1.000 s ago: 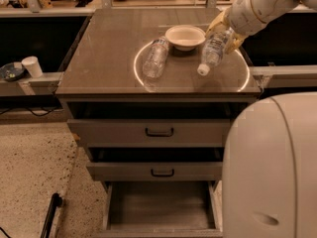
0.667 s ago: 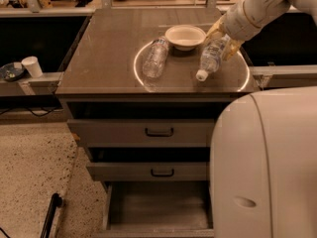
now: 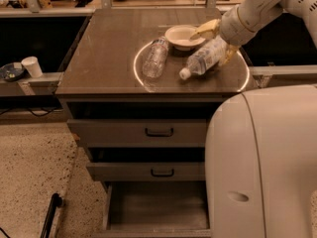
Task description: Pick blue plastic bottle from bottom drawer and place on counter
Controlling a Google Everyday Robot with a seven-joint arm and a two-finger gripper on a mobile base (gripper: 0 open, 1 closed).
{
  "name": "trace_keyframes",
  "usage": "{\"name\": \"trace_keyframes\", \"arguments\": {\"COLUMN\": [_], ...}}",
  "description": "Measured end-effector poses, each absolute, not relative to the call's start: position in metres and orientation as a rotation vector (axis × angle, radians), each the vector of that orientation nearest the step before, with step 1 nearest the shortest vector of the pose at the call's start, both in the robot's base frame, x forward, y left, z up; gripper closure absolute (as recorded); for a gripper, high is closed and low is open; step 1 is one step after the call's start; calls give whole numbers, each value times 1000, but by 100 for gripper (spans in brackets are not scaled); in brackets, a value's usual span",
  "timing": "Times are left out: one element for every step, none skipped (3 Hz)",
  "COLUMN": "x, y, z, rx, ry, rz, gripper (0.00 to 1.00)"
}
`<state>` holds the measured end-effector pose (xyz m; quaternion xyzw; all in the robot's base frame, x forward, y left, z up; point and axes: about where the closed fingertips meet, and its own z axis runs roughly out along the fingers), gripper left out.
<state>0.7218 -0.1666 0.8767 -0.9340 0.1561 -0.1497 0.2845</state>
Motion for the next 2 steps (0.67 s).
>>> {"name": "trace_keyframes", "arguments": {"x": [722,722], "y": [-167,-167], "z": [877,877], "rx": [-2498,-2498], "ry": [418,418], "rz": [-400,-400], "gripper": [0,0]}}
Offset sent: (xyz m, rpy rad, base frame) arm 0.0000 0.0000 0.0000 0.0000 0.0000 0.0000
